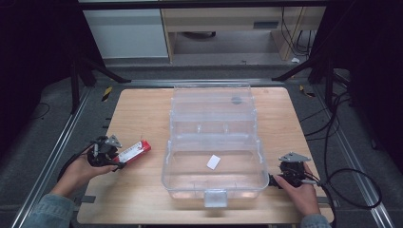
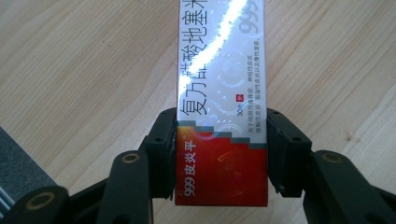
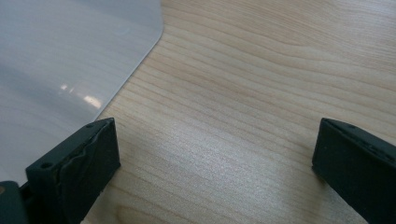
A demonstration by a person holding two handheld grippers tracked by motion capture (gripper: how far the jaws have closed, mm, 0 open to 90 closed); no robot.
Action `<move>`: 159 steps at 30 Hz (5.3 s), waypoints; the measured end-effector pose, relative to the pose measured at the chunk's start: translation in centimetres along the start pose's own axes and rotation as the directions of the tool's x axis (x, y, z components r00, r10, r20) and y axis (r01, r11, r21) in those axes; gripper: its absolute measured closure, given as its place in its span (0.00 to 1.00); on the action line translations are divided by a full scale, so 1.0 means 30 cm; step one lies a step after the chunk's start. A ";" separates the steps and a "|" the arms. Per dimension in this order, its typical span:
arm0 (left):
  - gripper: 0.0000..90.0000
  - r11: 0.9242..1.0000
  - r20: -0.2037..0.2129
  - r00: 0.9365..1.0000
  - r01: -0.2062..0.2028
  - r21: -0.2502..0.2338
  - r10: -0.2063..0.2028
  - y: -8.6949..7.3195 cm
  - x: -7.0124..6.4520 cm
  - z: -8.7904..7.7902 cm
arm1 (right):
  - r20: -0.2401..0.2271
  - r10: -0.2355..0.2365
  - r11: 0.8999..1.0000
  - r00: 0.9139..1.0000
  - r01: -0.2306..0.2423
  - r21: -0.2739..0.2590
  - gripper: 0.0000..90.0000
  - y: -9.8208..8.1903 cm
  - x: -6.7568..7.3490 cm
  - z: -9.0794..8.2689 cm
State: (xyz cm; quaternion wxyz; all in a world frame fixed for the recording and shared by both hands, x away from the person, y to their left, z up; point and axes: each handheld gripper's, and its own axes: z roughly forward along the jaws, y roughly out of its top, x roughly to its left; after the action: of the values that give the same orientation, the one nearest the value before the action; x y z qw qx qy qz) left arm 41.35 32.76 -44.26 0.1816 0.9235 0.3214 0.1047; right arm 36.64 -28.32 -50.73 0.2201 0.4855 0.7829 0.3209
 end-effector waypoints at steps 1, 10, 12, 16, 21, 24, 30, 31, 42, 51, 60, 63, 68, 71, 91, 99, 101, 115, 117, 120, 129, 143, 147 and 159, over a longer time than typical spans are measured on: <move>0.56 1.000 0.001 1.000 -0.001 -0.006 0.001 0.000 -0.001 -0.004 | 0.000 0.000 1.000 1.000 0.000 0.000 0.01 0.000 0.000 0.000; 0.56 0.999 -0.008 0.999 -0.034 -0.022 0.033 0.021 -0.009 -0.064 | 0.000 0.000 1.000 1.000 0.000 0.000 0.01 0.000 0.000 0.000; 0.56 0.998 -0.013 0.999 -0.048 -0.038 0.048 0.033 -0.019 -0.085 | 0.000 0.000 1.000 1.000 0.000 0.000 0.01 0.000 0.000 0.000; 0.56 0.997 -0.020 0.998 -0.064 -0.050 0.063 0.045 -0.030 -0.107 | 0.000 0.000 1.000 1.000 0.000 0.000 0.01 0.000 0.000 0.000; 0.56 0.993 -0.037 0.995 -0.099 -0.057 0.097 0.070 -0.050 -0.156 | 0.000 0.000 1.000 1.000 0.000 0.000 0.01 0.000 0.000 0.000; 0.56 0.992 -0.035 0.993 -0.114 -0.063 0.112 0.085 -0.060 -0.181 | 0.000 0.000 1.000 1.000 0.000 0.000 0.01 0.000 0.000 0.000; 0.56 0.987 -0.046 0.989 -0.142 -0.072 0.139 0.109 -0.071 -0.219 | 0.000 0.000 1.000 1.000 0.000 0.000 0.01 0.000 0.000 0.000; 0.56 0.986 -0.045 0.988 -0.149 -0.076 0.146 0.117 -0.070 -0.231 | 0.000 0.000 1.000 1.000 0.000 0.000 0.01 0.000 0.000 0.000; 0.57 0.983 -0.053 0.986 -0.163 -0.087 0.159 0.139 -0.070 -0.266 | 0.000 0.000 1.000 1.000 0.000 0.000 0.01 0.000 0.000 0.000; 0.57 0.978 -0.061 0.983 -0.179 -0.107 0.173 0.164 -0.078 -0.313 | 0.000 0.000 1.000 1.000 0.000 0.000 0.01 0.000 0.000 0.000; 0.57 0.972 -0.064 0.978 -0.203 -0.120 0.197 0.192 -0.091 -0.350 | -0.001 0.000 1.000 1.000 0.000 0.000 0.01 0.000 0.000 0.000; 0.57 0.970 -0.079 0.977 -0.207 -0.124 0.199 0.204 -0.095 -0.363 | -0.001 0.000 1.000 1.000 0.000 -0.001 0.01 0.000 0.000 0.000; 0.57 0.967 -0.082 0.974 -0.218 -0.131 0.209 0.217 -0.096 -0.377 | -0.001 0.000 1.000 1.000 0.000 -0.001 0.01 0.000 0.000 0.000; 0.57 0.964 -0.082 0.972 -0.228 -0.135 0.218 0.223 -0.098 -0.389 | -0.002 0.001 1.000 1.000 -0.001 -0.001 0.01 0.000 0.000 0.000; 0.57 0.945 -0.086 0.960 -0.278 -0.172 0.267 0.295 -0.134 -0.463 | -0.002 0.001 1.000 1.000 -0.001 -0.001 0.01 0.000 0.000 0.000; 0.57 0.931 -0.083 0.950 -0.313 -0.186 0.303 0.349 -0.169 -0.477 | -0.002 0.002 1.000 1.000 -0.002 0.000 0.01 0.000 0.000 0.000; 0.57 0.928 -0.082 0.945 -0.325 -0.183 0.315 0.366 -0.179 -0.480 | -0.002 0.001 1.000 1.000 -0.001 -0.001 0.01 0.000 0.000 0.000; 0.57 0.903 -0.055 0.918 -0.395 -0.170 0.392 0.468 -0.240 -0.472 | -0.002 0.000 1.000 1.000 0.000 -0.002 0.01 0.000 -0.001 0.000; 0.57 0.897 -0.052 0.912 -0.409 -0.166 0.406 0.481 -0.249 -0.465 | -0.002 0.000 1.000 1.000 0.000 -0.002 0.01 0.000 -0.001 0.001; 0.57 0.893 -0.043 0.908 -0.418 -0.163 0.417 0.503 -0.264 -0.452 | -0.002 0.002 1.000 1.000 -0.002 0.000 0.01 0.000 0.000 0.000; 0.57 0.874 -0.021 0.887 -0.459 -0.159 0.461 0.564 -0.312 -0.411 | -0.002 0.002 1.000 1.000 -0.002 0.000 0.01 0.000 0.000 0.000; 0.57 0.844 0.035 0.851 -0.514 -0.149 0.524 0.666 -0.390 -0.316 | -0.002 0.002 1.000 1.000 -0.002 0.000 0.01 0.000 0.000 0.000; 0.57 0.831 0.050 0.835 -0.537 -0.143 0.548 0.688 -0.413 -0.293 | -0.003 0.002 1.000 1.000 -0.002 -0.001 0.01 0.000 0.000 0.000; 0.57 0.812 0.093 0.809 -0.566 -0.144 0.581 0.745 -0.458 -0.224 | -0.005 -0.002 1.000 1.000 0.002 -0.002 0.01 0.000 0.000 0.001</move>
State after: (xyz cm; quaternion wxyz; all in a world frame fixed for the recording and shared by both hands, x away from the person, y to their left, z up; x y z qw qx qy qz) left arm 41.08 9.62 -30.17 0.2126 0.9708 0.0084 0.1105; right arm 36.65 -28.32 -50.74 0.2190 0.4836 0.7836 0.3226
